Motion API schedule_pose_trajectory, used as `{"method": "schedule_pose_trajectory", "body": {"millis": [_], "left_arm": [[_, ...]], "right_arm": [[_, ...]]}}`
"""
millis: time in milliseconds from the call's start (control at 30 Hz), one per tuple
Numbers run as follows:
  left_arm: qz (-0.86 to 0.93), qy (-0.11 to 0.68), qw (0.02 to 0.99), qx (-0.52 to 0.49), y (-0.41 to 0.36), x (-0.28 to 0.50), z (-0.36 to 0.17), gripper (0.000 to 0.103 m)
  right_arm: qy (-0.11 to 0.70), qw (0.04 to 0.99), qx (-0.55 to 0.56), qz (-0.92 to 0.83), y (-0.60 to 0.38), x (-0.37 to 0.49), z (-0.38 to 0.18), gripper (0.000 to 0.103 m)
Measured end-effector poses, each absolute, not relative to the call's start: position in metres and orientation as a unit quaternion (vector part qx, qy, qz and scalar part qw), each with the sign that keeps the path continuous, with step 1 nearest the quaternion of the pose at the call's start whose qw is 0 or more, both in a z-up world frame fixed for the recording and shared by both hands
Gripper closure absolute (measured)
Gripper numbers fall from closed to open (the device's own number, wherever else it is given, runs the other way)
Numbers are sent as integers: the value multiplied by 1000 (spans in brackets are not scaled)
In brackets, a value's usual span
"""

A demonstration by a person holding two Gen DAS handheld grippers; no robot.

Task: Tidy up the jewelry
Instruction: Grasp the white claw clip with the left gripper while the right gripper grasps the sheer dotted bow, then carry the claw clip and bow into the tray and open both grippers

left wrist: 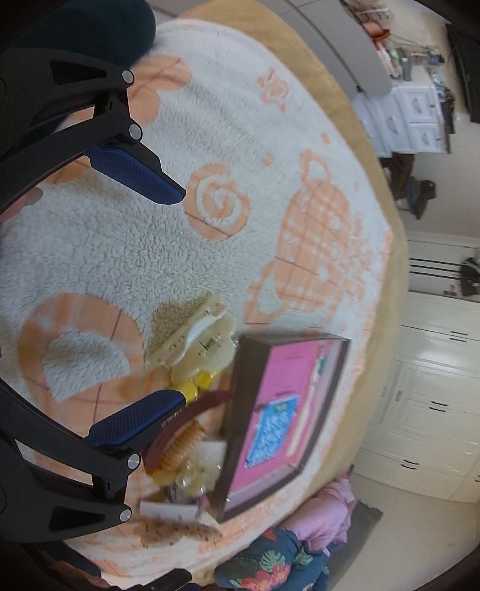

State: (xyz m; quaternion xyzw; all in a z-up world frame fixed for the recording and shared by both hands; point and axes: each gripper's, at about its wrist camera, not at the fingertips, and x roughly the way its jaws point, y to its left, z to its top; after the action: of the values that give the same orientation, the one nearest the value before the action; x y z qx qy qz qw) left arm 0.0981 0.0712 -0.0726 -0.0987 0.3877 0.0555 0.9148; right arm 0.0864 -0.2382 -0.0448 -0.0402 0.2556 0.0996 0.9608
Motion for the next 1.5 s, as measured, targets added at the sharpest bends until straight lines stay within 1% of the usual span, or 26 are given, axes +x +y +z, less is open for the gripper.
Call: {"method": "schedule_pose_trajectory", "body": {"millis": [133, 200, 333, 400, 500, 567, 700, 733, 800, 900, 933, 1000, 1033, 1100, 1133, 1200, 1233, 1300, 1333, 1367, 1500], "left_arm": [[33, 399, 908, -126, 76, 109, -82, 12], [30, 404, 905, -127, 74, 114, -85, 15], [17, 405, 905, -131, 73, 125, -89, 26], [5, 406, 903, -141, 74, 129, -91, 29], [-23, 408, 900, -155, 72, 136, -96, 39], [-35, 409, 898, -157, 69, 141, -97, 48], [-50, 414, 894, -165, 64, 150, -101, 56], [-52, 416, 893, -165, 63, 152, -102, 61], [-54, 417, 892, -165, 62, 156, -103, 64], [-61, 415, 892, -168, 63, 159, -104, 65], [-64, 414, 892, -171, 64, 159, -104, 66], [-68, 412, 892, -173, 65, 159, -105, 67], [-70, 411, 892, -174, 65, 159, -105, 67], [-74, 408, 893, -175, 66, 157, -104, 67], [-74, 406, 894, -174, 67, 157, -103, 67], [-74, 403, 896, -173, 68, 154, -101, 70], [-73, 399, 898, -172, 70, 152, -100, 74], [-72, 396, 899, -172, 71, 150, -98, 75], [-72, 395, 900, -171, 72, 149, -97, 75], [-71, 394, 900, -170, 72, 148, -96, 76], [-70, 383, 908, -156, 71, 142, -90, 76]], "right_arm": [[269, 959, -29, 88, -247, 94, -55, 6], [277, 957, -24, 85, -249, 97, -60, 6], [290, 953, -17, 83, -251, 100, -68, 6], [294, 952, -18, 83, -251, 102, -71, 6], [297, 951, -21, 83, -250, 105, -74, 6], [301, 950, -21, 83, -251, 108, -76, 6], [316, 945, -15, 81, -253, 117, -82, 6], [321, 943, -12, 82, -254, 119, -83, 6], [330, 940, 1, 87, -258, 123, -86, 6], [339, 936, 20, 95, -262, 127, -88, 7], [341, 934, 26, 98, -262, 128, -89, 8], [348, 931, 30, 103, -263, 130, -90, 20], [351, 930, 31, 107, -262, 131, -90, 24], [359, 926, 30, 116, -261, 132, -93, 40], [363, 924, 29, 120, -260, 131, -94, 47], [376, 919, 20, 120, -258, 131, -97, 66], [380, 917, 15, 119, -257, 130, -99, 70], [379, 918, 7, 119, -256, 127, -99, 80], [375, 920, 2, 118, -255, 124, -98, 83], [370, 921, -3, 119, -255, 121, -96, 88], [348, 930, -7, 115, -259, 112, -86, 90]]}}
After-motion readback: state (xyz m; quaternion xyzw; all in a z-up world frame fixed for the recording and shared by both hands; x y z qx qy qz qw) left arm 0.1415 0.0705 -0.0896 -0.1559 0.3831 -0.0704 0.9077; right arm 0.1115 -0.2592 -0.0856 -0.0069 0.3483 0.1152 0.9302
